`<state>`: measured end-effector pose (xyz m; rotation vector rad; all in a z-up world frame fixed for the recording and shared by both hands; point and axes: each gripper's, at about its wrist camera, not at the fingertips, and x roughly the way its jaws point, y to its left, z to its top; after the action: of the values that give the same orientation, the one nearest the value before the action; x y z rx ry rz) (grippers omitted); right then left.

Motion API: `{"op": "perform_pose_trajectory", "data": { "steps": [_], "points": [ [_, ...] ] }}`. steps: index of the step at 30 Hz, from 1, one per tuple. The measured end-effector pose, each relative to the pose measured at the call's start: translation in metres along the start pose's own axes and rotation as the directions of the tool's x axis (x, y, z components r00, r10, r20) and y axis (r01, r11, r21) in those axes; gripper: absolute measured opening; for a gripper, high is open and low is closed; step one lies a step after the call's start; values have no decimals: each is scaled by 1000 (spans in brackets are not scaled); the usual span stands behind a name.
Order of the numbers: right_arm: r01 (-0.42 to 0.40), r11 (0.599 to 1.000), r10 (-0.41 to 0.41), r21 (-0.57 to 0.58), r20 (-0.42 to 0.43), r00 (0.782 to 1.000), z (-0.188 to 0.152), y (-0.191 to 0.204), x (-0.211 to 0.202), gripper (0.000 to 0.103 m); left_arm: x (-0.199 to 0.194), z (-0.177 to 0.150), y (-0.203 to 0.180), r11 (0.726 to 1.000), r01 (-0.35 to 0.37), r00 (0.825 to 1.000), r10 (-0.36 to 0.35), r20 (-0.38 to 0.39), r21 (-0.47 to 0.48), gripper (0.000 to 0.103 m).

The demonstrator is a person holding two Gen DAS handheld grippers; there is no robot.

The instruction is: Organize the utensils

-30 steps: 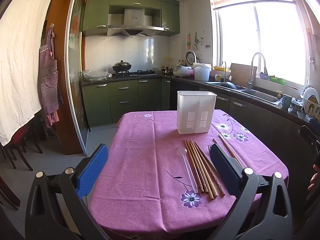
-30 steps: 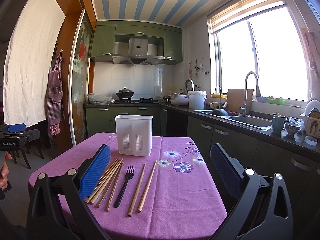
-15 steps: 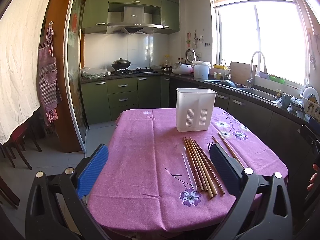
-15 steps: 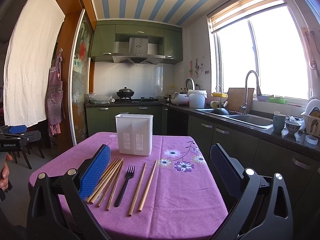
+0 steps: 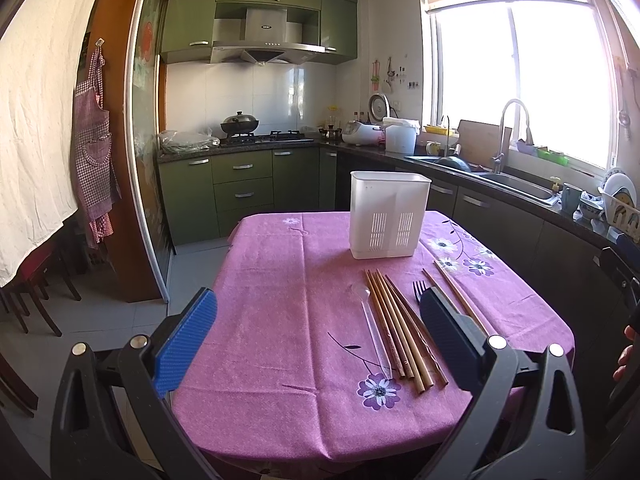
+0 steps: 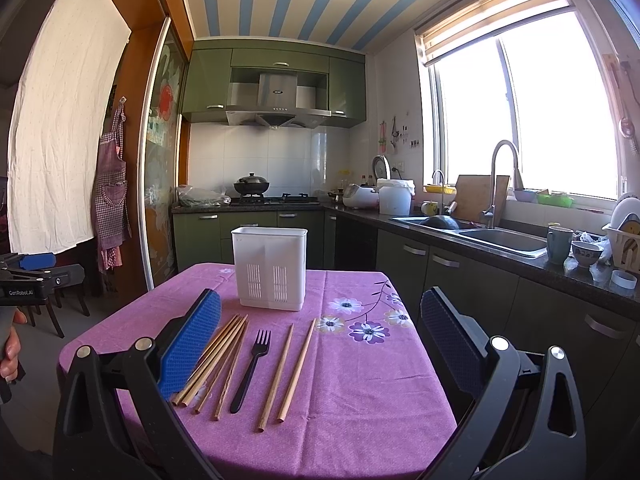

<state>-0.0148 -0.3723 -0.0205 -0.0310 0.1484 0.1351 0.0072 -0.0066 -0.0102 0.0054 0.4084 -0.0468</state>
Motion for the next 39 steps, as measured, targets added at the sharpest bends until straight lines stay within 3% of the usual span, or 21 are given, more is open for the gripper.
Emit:
{"op": "perform_pose_trajectory", "data": {
  "steps": [25,30,32,34,38,39],
  "points": [
    [-1,1000,1,0,-4,1000,-2,3,0,99,5,-3,-1,1000,11,1000,-11,-23,-4,97],
    [-47,999,48,24,-66,997,2,-3,19,99,19,0,-1,999,37,995,-39,-89,-15,97],
    [-97,993,106,66,-149,983,10,-11,37,99,35,4,-1,999,35,987,-38,-155,-22,97],
    [-146,984,169,104,-268,948,15,-14,62,99,55,8,1,997,56,970,-65,-233,-45,97],
    [-197,968,248,155,-478,843,12,-15,113,99,103,13,7,987,103,904,-146,-402,-127,97],
    [-197,970,243,145,-501,831,12,-14,121,99,113,13,6,984,113,886,-164,-433,-141,97]
  ]
}}
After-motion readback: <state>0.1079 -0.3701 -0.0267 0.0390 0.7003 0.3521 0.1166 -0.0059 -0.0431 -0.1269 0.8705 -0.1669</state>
